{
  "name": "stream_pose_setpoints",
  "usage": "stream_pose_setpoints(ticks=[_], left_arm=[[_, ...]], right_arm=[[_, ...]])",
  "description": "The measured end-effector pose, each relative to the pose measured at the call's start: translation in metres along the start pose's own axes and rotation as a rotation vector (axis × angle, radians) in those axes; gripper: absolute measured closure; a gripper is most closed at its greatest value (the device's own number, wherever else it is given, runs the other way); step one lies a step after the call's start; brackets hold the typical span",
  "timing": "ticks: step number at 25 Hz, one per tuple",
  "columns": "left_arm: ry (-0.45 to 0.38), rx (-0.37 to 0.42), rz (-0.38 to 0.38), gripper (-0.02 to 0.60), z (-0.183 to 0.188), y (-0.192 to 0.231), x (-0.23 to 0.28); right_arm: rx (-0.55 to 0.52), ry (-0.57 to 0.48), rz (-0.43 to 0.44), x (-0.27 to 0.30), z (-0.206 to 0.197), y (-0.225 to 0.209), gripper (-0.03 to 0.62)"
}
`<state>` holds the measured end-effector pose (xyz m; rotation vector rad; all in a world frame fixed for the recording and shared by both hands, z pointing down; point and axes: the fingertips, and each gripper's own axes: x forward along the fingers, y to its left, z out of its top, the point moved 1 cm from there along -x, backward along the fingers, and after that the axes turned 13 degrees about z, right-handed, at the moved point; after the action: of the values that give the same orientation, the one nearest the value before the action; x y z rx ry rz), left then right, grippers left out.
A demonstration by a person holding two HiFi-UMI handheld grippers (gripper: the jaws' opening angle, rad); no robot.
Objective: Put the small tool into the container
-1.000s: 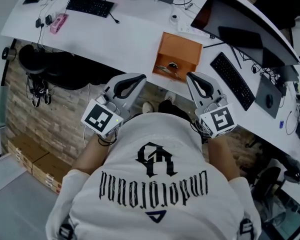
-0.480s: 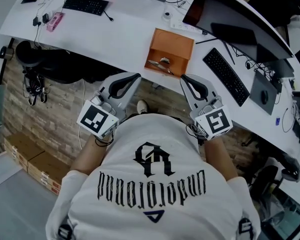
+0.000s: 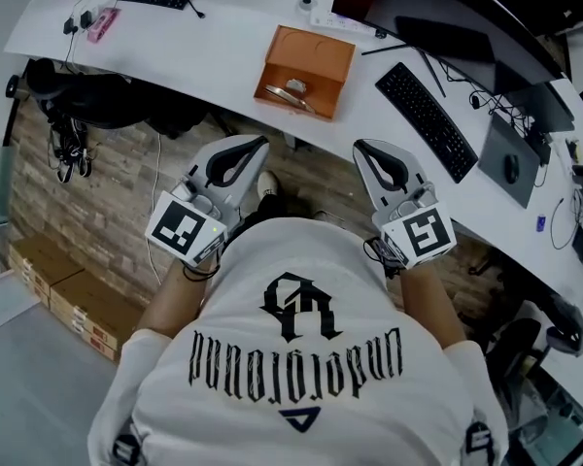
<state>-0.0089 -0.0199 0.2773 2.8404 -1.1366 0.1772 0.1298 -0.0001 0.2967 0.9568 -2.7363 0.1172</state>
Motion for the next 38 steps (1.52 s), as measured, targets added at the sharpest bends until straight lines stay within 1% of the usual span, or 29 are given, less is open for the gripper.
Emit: stream_pose_setpoints(ticks=[5,8,10,15,19,23,27,32,38], left_arm=[[0.012,0.008,0.030,0.568,-0.006,-0.057,-0.015],[0.022,0.007,0.050,0.568,-0.009,-0.082,-0.028],[0.030,0.004,0.062,0.568,-0.011,-0.094,-0.037],[0.009,0.012,0.068,0.568,-0.010,-0.113,-0.054],[-0.004,0.018,0.049,0.568,-0.011,-0.121,-0.067],[-0.005,0.016,0.030,0.568,-0.016,-0.126,-0.085],[-0.004,0.016,0.012,0.568,-0.017,-0.126,-0.108],[0.007,0.011,0.020,0.568,-0.024,-0.110,-0.147],[-0.002,0.012,0.028,0.568,-0.027,-0.093,-0.191]], right_arm=[[-0.007,-0.004,0.026,-0.052,-0.015,0.015,0.572],[-0.013,-0.007,0.041,-0.074,-0.022,0.026,0.574],[-0.013,-0.006,0.048,-0.085,-0.026,0.034,0.574],[-0.011,-0.002,0.044,-0.109,-0.030,0.054,0.573],[-0.022,-0.004,0.020,-0.118,-0.028,0.068,0.573],[-0.009,-0.013,-0.019,-0.126,-0.028,0.087,0.573],[-0.005,0.005,-0.035,-0.122,-0.028,0.108,0.574],[-0.008,0.004,-0.038,-0.105,-0.021,0.139,0.573],[-0.012,0.005,-0.035,-0.085,-0.017,0.182,0.574]])
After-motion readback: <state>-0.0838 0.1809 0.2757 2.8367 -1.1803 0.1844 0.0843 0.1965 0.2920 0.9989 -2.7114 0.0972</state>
